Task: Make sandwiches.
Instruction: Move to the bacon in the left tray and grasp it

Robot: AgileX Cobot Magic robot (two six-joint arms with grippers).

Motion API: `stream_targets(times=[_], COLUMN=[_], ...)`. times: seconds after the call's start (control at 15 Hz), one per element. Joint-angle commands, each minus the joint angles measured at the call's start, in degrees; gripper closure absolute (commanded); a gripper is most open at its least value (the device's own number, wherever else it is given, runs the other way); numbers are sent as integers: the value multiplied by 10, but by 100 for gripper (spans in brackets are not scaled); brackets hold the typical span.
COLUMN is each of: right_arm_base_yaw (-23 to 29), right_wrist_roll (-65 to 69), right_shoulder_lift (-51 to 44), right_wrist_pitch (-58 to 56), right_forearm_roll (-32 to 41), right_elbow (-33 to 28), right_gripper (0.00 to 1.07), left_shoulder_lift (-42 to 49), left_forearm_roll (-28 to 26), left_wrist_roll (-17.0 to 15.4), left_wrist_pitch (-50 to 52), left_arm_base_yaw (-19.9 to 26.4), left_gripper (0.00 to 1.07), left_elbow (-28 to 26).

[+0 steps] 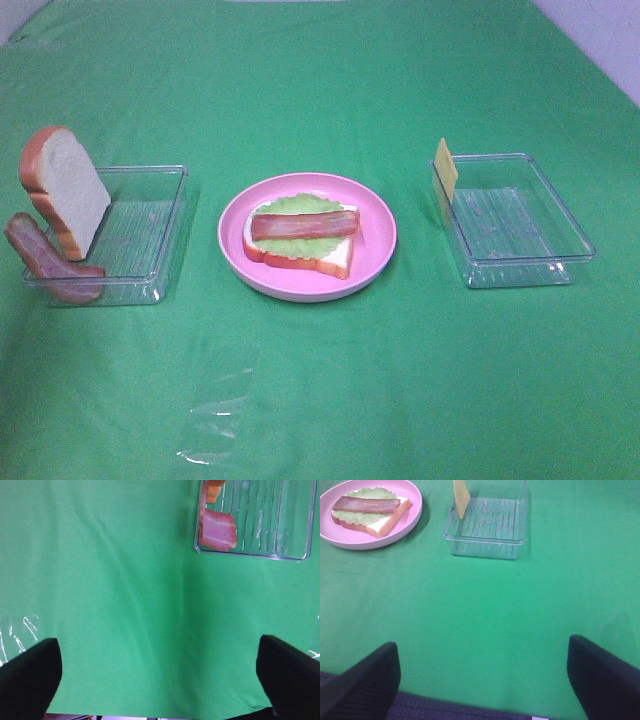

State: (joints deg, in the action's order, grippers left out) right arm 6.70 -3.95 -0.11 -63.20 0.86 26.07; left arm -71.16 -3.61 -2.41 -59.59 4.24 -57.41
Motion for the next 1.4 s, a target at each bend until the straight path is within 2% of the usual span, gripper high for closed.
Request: stream_targets(times=[0.07, 0.27, 0.47, 1.2, 1.4], right_arm_base_yaw=[1, 1, 1, 1, 1], right_wrist_roll=[-5, -5, -5, -5, -5], right_shoulder_lift=[-20, -20, -20, -20, -20], right_wrist_pitch=[1, 1, 1, 1, 1], right_forearm_roll=[2, 2, 2, 2, 2], right_elbow=[1, 1, 1, 1, 1], right_gripper=[20, 20, 20, 20, 20], left_shoulder_lift=[-70, -135, -181, -283, -299], left_forearm_roll=[-23, -42, -88, -124, -135], left_wrist_roll=[34, 48, 98, 104, 125], left_wrist_pitch=[9, 23, 68, 167, 191], left_arm_base_yaw=[-2, -2, -2, -2, -2], left_gripper=[9, 9, 9, 9, 9], left_elbow=[-26, -45, -49, -49, -49])
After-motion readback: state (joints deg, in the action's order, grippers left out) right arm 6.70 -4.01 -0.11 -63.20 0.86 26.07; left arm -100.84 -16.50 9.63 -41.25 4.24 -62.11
